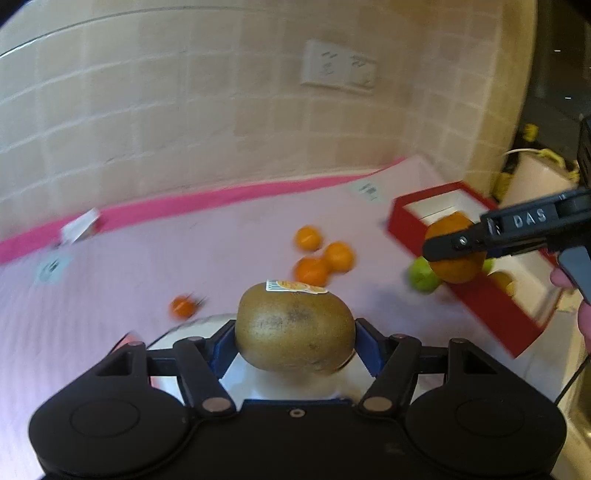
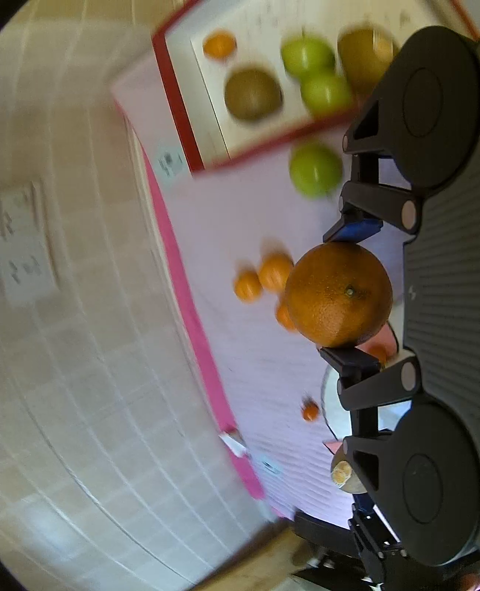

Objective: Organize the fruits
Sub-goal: 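Carry kiwi and large orange into the red box and open both tools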

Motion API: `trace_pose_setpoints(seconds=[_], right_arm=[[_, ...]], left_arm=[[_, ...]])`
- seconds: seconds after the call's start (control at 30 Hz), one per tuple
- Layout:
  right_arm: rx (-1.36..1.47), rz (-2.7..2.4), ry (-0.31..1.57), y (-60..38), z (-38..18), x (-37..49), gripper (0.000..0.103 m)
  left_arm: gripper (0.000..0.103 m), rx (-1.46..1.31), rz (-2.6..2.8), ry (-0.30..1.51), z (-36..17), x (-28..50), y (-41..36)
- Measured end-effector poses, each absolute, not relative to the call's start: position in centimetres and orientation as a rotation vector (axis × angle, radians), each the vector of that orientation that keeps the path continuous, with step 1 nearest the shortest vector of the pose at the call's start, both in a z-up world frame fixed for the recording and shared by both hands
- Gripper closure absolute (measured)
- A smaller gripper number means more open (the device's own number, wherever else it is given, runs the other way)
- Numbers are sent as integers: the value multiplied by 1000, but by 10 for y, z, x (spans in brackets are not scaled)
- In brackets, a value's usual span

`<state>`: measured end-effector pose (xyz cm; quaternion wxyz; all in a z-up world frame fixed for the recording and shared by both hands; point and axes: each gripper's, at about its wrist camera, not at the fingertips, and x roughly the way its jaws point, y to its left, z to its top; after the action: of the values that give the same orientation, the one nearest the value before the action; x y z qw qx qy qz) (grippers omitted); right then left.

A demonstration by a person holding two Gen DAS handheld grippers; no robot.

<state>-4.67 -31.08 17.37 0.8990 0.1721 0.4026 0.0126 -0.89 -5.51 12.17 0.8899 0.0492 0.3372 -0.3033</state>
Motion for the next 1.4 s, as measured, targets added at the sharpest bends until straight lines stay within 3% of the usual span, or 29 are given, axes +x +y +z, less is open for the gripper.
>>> trace_pose_setpoints(seconds=[0.47,0.87,1.4], right_arm=[[412,-349,738,-472,179,-120,43],[440,-415,817,-524,130,-119,43],[370,-393,937,-527,91,-88,43]], left_arm=[[24,130,-974,611,158,39,-226],[24,204,-1200,833,123,74,-402],[24,237,-1180,1040,67,94,-453]])
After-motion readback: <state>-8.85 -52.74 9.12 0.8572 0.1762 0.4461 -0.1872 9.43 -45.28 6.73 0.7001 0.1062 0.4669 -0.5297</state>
